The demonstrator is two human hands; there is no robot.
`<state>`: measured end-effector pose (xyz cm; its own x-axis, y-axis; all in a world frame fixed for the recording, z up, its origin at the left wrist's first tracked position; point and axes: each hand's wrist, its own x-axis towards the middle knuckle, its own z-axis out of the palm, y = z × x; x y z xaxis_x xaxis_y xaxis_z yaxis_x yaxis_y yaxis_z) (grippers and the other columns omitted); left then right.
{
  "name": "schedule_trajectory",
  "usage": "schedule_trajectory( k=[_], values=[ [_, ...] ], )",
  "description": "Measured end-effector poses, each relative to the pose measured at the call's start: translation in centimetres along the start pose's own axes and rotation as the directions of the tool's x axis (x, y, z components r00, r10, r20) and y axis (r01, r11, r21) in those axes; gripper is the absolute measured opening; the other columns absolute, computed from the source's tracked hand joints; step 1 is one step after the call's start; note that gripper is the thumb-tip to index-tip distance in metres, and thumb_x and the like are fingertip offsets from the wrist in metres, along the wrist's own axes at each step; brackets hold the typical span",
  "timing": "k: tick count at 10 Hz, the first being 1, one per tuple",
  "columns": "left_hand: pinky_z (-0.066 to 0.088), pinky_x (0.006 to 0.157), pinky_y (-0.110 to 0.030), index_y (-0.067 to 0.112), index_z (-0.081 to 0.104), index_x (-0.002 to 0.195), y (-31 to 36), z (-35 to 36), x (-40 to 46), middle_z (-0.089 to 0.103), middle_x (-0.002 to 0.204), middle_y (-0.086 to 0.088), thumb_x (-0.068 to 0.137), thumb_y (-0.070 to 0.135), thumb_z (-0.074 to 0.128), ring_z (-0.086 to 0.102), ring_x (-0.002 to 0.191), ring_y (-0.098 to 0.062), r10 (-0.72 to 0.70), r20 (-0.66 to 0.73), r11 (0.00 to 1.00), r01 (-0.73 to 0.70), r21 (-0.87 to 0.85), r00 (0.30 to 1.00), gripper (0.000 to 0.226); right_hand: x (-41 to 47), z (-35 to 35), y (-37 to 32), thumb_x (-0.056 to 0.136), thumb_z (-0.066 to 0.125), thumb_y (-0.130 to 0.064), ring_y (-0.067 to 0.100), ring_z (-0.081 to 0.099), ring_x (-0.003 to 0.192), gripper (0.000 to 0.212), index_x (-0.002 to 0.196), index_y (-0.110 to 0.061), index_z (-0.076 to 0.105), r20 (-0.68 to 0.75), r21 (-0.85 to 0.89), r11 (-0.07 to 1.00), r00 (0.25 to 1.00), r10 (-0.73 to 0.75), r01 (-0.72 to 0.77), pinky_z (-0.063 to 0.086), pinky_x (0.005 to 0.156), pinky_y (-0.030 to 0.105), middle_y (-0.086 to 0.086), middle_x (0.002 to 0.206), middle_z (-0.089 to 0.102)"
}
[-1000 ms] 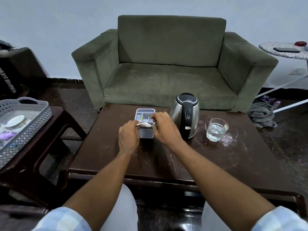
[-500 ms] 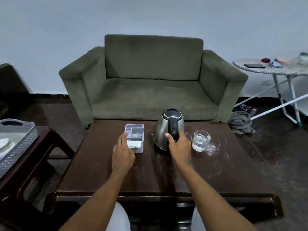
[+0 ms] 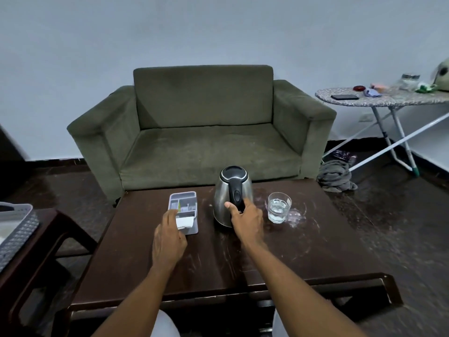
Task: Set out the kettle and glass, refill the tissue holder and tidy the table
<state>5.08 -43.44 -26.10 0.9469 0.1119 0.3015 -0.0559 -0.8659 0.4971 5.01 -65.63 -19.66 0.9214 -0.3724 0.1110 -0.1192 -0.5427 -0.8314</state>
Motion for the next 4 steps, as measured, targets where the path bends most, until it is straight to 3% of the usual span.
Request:
schedule_trajectory(
  k=[1, 2, 3, 4],
  values=[
    [0.046, 0.112, -0.054, 0.01, 0.053, 0.137, 0.1, 0.2, -0.3, 0.057, 0.144, -0.008, 0.076, 0.0, 0.061, 0.06, 0.128, -0.036, 0.026, -0.044, 1.0, -0.026, -0.009, 0.999, 0.063, 0.4, 0.0, 0.2, 0.09, 0.068, -0.058, 0.038, 0.068, 0.098, 0.048, 0.114, -0.016, 0.068, 0.03, 0.037, 0.999, 1.0, -0.005, 0.004, 0.058, 0.085, 0.046, 0.015, 0.099, 0.073],
    [0.025, 0.128, -0.055, 0.011, 0.057, 0.138, 0.1, 1.1, -1.2, 0.056, 0.151, -0.005, 0.075, 0.016, 0.046, 0.048, 0.147, -0.025, 0.08, -0.141, 0.996, -0.084, -0.022, 0.987, 0.065, 0.3, -0.4, 0.6, 0.09, 0.058, -0.069, 0.03, 0.069, 0.097, 0.049, 0.111, -0.025, 0.066, 0.023, 0.016, 1.0, 1.0, 0.017, -0.017, 0.057, 0.084, 0.042, 0.004, 0.099, 0.074],
    [0.016, 0.131, -0.052, 0.009, 0.057, 0.142, 0.4, 2.2, 2.5, 0.055, 0.156, -0.005, 0.08, 0.023, 0.039, 0.04, 0.154, -0.023, 0.044, -0.238, 0.987, -0.079, -0.139, 0.97, 0.066, 3.1, -1.3, 1.2, 0.097, 0.05, -0.063, 0.023, 0.068, 0.085, 0.035, 0.104, -0.029, 0.056, -0.252, -0.004, 0.992, 0.96, -0.126, 0.129, 0.055, 0.071, 0.04, -0.007, 0.091, 0.07],
    [0.018, 0.131, -0.05, 0.009, 0.06, 0.141, 3.2, -0.8, 11.6, 0.056, 0.155, -0.007, 0.093, 0.029, 0.04, 0.039, 0.155, -0.023, 0.044, -0.321, 0.968, -0.12, -0.22, 0.946, 0.055, 8.5, -4.1, -2.0, 0.102, 0.051, -0.048, 0.013, 0.06, 0.075, 0.02, 0.103, -0.028, 0.048, -0.41, 0.078, 0.951, 0.879, -0.242, 0.298, 0.047, 0.062, 0.034, -0.012, 0.087, 0.06]
  ],
)
